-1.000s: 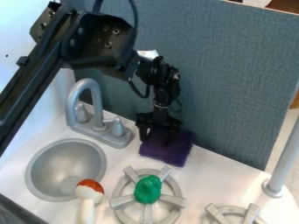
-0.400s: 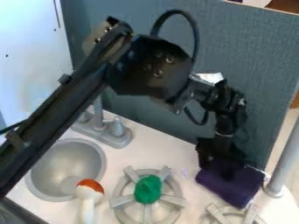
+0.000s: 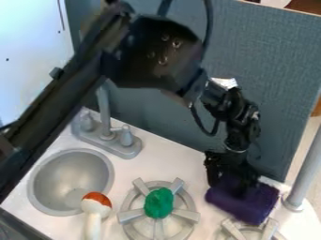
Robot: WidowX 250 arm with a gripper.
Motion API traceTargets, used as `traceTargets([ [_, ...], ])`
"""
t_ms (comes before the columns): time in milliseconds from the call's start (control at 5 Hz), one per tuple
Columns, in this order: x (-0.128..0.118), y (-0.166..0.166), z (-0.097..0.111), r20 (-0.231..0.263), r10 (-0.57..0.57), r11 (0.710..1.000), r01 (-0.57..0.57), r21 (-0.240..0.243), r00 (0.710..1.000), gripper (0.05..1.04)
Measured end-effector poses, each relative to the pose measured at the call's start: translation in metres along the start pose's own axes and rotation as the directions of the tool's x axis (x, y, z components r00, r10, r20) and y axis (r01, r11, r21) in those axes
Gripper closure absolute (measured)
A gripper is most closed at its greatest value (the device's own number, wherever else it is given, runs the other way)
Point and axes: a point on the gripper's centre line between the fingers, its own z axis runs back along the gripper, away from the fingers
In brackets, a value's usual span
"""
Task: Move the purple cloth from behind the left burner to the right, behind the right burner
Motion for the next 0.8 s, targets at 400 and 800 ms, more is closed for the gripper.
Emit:
traceTargets([
  [400,-0.021,0.011,0.079,0.166,0.003,1.0,-0.005,0.012,0.986,0.083],
  [800,-0.072,0.025,0.094,-0.045,-0.098,0.995,0.099,0.022,0.994,0.083],
])
